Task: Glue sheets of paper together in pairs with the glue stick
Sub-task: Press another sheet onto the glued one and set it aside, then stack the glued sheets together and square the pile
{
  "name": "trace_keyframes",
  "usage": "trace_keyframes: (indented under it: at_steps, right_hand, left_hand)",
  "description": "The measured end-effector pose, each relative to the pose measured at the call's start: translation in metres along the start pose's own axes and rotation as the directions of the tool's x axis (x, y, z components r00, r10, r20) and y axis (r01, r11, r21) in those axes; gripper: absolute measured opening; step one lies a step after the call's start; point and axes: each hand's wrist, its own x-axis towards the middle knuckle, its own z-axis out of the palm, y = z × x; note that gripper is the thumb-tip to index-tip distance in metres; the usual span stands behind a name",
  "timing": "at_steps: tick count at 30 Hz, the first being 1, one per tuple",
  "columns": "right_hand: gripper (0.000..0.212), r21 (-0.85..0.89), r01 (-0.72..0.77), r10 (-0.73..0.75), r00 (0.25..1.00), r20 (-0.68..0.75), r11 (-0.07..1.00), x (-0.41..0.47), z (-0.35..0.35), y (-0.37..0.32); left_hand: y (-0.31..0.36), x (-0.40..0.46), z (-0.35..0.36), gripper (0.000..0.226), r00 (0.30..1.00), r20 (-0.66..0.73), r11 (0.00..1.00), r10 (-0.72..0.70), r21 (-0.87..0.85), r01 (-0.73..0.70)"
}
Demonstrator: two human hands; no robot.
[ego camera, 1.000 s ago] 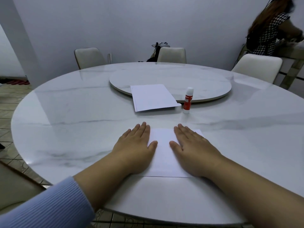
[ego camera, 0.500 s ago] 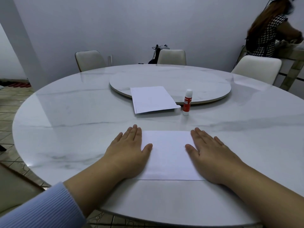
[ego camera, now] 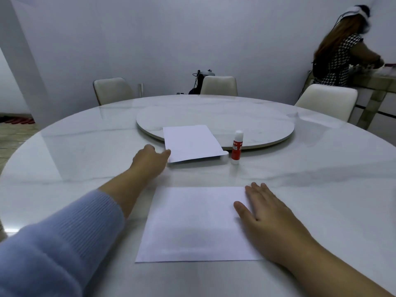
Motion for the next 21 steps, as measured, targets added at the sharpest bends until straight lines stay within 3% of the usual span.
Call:
trace_keyframes:
  at_steps: [2,8,12,15,17,19,21]
  right_hand:
    - [0.061,0.08,-0.013,0.018,0.998,-0.055,0.997,0.0,-0.002,0.0]
    - [0.048,0.197,-0.014,0.04,0.99,-0.133,0.98,0.002,-0.005,0.004]
    - [0.039,0.251,-0.002,0.055,0.978,-0.204,0.968,0.003,-0.008,0.006]
    - [0.03,0.206,0.094,-0.025,0.949,-0.315,0.974,0.0,-0.011,0.003]
    - [0.024,0.203,0.191,-0.097,0.911,-0.4,0.96,-0.006,-0.015,-0.006]
    - [0.021,0.387,0.233,-0.074,0.921,-0.383,0.892,-0.008,-0.018,-0.021]
    - [0.023,0.717,0.145,0.003,0.98,-0.201,0.682,-0.006,-0.022,-0.044]
  left_hand:
    - [0.01,0.015,0.008,0.047,0.996,0.036,0.99,-0.087,-0.104,0.091]
    - [0.03,0.037,0.02,0.039,0.973,0.079,0.973,-0.219,-0.06,0.224]
    - [0.021,0.043,0.013,0.021,0.966,0.077,0.926,-0.245,-0.277,0.257]
    - [0.007,0.025,-0.006,0.013,0.951,0.165,0.667,-0.262,-0.681,0.302]
    - [0.003,0.0,-0.018,0.012,0.948,0.202,0.448,-0.245,-0.844,0.295]
    - [0.004,-0.031,-0.025,0.017,0.952,0.22,0.261,-0.211,-0.926,0.272]
    - [0.012,-0.065,-0.026,0.016,0.959,0.207,0.174,-0.195,-0.955,0.242]
